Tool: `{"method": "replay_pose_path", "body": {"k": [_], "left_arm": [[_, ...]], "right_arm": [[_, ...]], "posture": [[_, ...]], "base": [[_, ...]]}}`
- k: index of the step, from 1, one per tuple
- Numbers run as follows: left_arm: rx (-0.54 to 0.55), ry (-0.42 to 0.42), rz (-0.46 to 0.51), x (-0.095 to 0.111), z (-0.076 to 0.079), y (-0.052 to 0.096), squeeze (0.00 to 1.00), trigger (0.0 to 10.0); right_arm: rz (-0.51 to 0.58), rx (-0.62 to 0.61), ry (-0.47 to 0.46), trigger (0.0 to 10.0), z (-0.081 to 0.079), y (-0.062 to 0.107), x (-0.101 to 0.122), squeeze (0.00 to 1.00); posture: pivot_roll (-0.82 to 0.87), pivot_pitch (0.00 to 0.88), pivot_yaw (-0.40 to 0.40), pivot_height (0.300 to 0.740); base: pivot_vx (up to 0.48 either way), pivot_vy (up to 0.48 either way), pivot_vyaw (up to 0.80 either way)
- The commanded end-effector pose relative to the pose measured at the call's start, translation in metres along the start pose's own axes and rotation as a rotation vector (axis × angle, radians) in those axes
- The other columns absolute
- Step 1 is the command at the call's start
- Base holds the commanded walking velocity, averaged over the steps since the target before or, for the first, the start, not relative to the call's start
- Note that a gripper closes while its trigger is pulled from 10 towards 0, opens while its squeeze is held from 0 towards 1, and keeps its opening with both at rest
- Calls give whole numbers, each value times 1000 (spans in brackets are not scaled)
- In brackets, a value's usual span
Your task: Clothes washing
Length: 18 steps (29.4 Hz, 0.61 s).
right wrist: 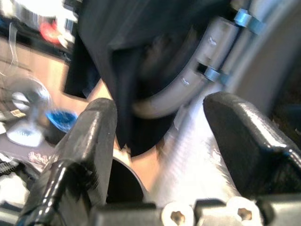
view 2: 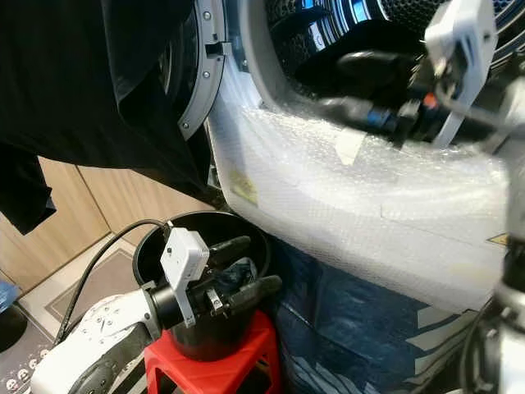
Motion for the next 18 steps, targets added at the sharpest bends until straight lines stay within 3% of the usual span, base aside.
{"method": "replay_pose_path", "body": {"k": [1,2,5,8,11,13,15,18], "left_arm": [[-7,-9,-3,0,0,-1,0,10000],[-5,-10,-4,0,-1,-1,0,10000],[-5,-10,-4,0,-1,-1,0,10000],[33,-85,-30,-9,-5,3,0,10000],[46,-109,-56,-17,-8,5,0,10000],[59,-126,-73,-23,-10,6,0,10000],[72,-130,-88,-31,-11,8,0,10000],[74,-158,-111,-38,-12,9,0,10000]], "right_arm": [[102,-22,2,10000,-5,1,14,0],[151,-38,-26,10000,-7,1,14,0],[164,-45,-32,10000,-10,2,14,0],[452,-128,-275,10000,-29,-4,0,0],[565,-162,-393,10000,-43,-6,-13,0],[597,-172,-439,10000,-53,-7,-22,0],[611,-203,-559,10000,-65,-12,-42,0],[628,-226,-608,10000,-73,-12,-48,0]], "posture": [[-100,37,39,740],[-100,37,39,740],[-100,37,39,740],[-83,31,43,740],[-80,28,45,740],[-79,29,45,740],[-80,27,46,740],[-77,24,45,740]], "base": [[0,0,0],[0,0,0],[0,0,0],[0,0,0],[0,0,0],[0,0,0],[0,0,0],[0,0,0]]}}
Point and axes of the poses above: a point about 5 cm out from each wrist's last joint towards the gripper, its own y axis pointing back from the gripper into the wrist, its own x axis along the axis of the wrist's last joint, z = x × y, the point moved 3 cm from there along -y, pointing out of the wrist towards the gripper, and after that the axes turned 5 degrees about y, right-handed, at the moved point
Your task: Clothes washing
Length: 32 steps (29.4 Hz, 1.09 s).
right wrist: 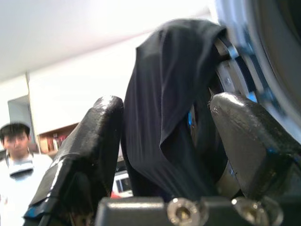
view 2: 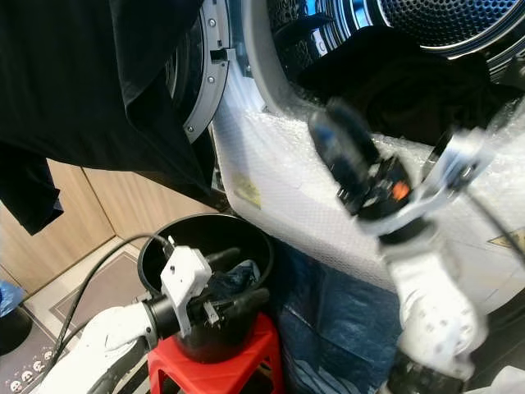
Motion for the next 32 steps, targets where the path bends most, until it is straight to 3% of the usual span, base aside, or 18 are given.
{"method": "replay_pose_path", "body": {"k": [1,7,12,17,20,21,25,32], "left_arm": [[-4,-38,-14,-5,2,0,0,10000],[-51,-71,-117,-36,6,2,0,10000],[-136,-64,-224,-66,15,7,0,10000],[-190,-45,-317,-96,19,14,0,10000],[-200,-45,-360,-111,18,17,0,10000],[-197,-41,-400,-123,17,20,0,10000],[-193,-42,-482,-147,14,27,0,10000],[-209,-95,-630,-185,19,37,0,10000]], "right_arm": [[30,23,9,10000,-11,-3,4,0],[38,-29,-118,10000,-14,19,-23,0],[26,-105,-225,10000,-8,37,-46,0],[-6,-201,-276,10000,-1,59,-68,0],[-48,-277,-306,10000,6,78,-84,0],[-74,-334,-330,10000,11,95,-97,0],[-111,-464,-395,10000,19,133,-122,0],[-153,-619,-457,10000,28,173,-148,0]], "posture": [[-77,24,45,740],[-77,9,47,740],[-80,0,52,740],[-85,0,56,740],[-87,0,57,740],[-90,0,63,740],[-87,0,67,740],[-83,0,74,740]], "base": [[0,0,0],[0,0,0],[0,0,0],[0,0,0],[0,0,0],[0,0,0],[0,0,0],[0,0,0]]}}
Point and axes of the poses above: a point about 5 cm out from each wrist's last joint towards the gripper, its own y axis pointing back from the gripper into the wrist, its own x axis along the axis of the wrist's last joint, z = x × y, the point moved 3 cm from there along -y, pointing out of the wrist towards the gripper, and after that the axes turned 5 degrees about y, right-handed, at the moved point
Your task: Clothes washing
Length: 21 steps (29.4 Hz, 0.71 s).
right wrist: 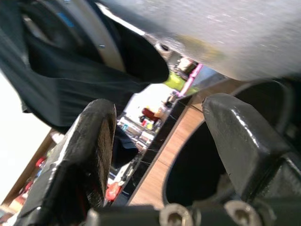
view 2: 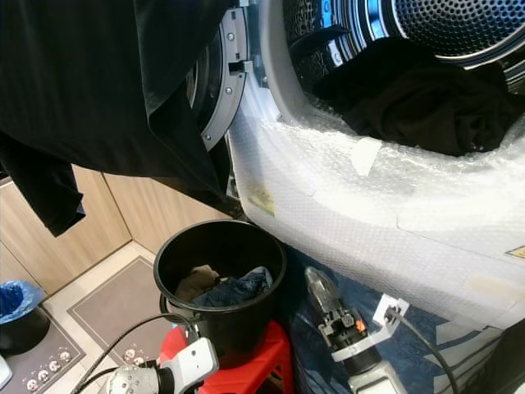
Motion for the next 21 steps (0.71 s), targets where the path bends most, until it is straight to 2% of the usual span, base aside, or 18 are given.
{"method": "replay_pose_path", "body": {"k": [1,4,5,12,14,18,21], "left_arm": [[-7,-37,-63,-14,2,-3,0,10000],[0,-25,-89,-23,3,-7,0,10000],[36,25,-124,-33,2,-9,0,10000],[123,78,-216,-58,1,-9,0,10000],[177,123,-270,-71,1,-8,0,10000],[229,166,-331,-86,6,-4,0,10000],[273,176,-353,-92,6,-1,0,10000]], "right_arm": [[-20,-54,-7,10000,13,8,-8,0],[-35,-108,-14,10000,27,17,-15,0],[-69,-188,-22,10000,43,30,-23,0],[-159,-447,-11,10000,82,68,-42,0],[-218,-561,-6,10000,94,85,-52,0],[-285,-736,-2,10000,107,112,-64,0],[-380,-867,50,10000,114,132,-71,0]], "posture": [[-83,0,74,740],[-84,0,76,740],[-86,0,77,740],[-85,0,77,740],[-78,0,77,740],[-75,0,75,740],[-77,0,76,740]], "base": [[0,0,0],[0,0,0],[0,0,0],[0,0,0],[0,0,0],[0,0,0],[0,0,0]]}}
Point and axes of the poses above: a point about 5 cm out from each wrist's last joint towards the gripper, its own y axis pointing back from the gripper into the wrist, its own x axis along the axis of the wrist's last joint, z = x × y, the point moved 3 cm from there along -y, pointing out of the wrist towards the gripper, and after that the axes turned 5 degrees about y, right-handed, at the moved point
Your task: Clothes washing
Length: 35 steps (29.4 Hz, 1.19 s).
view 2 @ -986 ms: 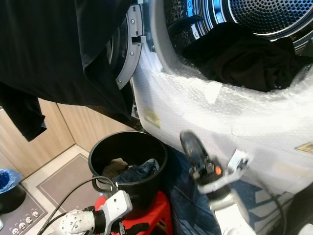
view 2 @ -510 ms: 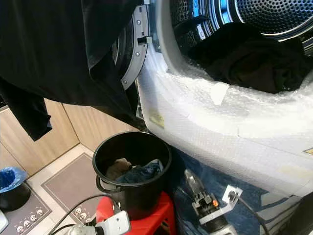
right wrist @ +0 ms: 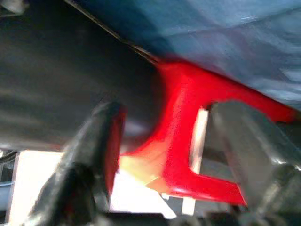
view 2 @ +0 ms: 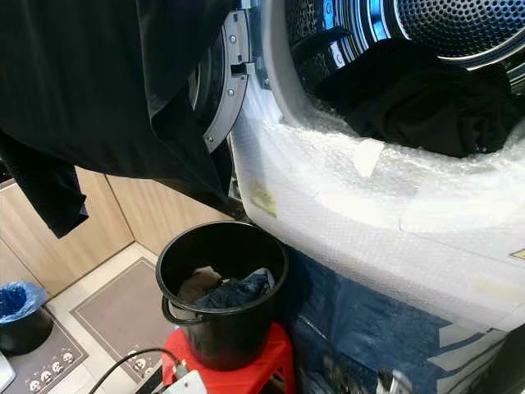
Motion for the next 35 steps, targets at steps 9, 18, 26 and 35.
{"method": "replay_pose_path", "body": {"k": [9,18,26,35], "left_arm": [[165,213,-111,-36,-9,8,0,10000],[405,537,-178,-65,-21,21,0,10000],[431,563,-195,-68,-16,21,0,10000],[367,511,-189,-60,-7,15,0,10000]], "right_arm": [[-171,-382,244,10000,48,24,-20,0],[-375,-536,553,10000,63,38,-42,0],[-386,-474,600,10000,48,28,-52,0],[-378,-463,609,10000,38,19,-56,0]], "posture": [[-69,0,57,740],[-79,0,46,740],[-77,0,46,740],[-82,0,60,740]], "base": [[0,0,0],[0,0,0],[0,0,0],[0,0,0]]}}
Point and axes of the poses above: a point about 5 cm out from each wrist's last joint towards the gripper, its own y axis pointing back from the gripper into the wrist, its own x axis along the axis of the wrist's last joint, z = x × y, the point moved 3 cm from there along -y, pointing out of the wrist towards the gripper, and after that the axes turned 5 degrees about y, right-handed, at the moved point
